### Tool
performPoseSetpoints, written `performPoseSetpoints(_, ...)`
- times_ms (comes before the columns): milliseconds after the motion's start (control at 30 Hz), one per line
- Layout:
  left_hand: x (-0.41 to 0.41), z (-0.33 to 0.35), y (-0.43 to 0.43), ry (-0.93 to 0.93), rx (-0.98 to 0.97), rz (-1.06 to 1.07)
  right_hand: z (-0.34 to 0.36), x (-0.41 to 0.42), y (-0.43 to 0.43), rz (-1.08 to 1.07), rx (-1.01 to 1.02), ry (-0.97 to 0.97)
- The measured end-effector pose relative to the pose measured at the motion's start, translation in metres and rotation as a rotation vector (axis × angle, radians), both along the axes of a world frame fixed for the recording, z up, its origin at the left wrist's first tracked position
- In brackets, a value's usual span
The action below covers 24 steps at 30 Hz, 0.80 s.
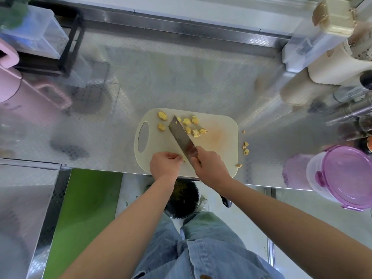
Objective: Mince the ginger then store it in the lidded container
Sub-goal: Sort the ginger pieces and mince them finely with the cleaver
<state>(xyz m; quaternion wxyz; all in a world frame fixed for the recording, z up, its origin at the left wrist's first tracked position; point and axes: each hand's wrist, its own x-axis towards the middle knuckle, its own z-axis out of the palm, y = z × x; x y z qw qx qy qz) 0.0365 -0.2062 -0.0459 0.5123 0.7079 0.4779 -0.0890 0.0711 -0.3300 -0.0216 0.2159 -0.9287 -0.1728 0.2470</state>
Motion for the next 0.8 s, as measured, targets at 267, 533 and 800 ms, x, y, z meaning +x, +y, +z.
performPoseSetpoints(267, -0.0003, 0.002, -0.0012, 0.005, 0.014, -0.013, 0.0054, -0.0015, -0.0016, 0.007, -0.004, 0.028)
performPoseSetpoints(533, -0.0017, 0.0006, -0.0012, -0.01, 0.026, -0.033, 0.01, -0.0066, -0.0067, 0.056, -0.047, 0.027)
performPoseSetpoints(800, -0.0002, -0.0011, -0.0012, -0.004, 0.043, -0.031, 0.0018, -0.009, -0.0066, 0.089, -0.078, 0.008)
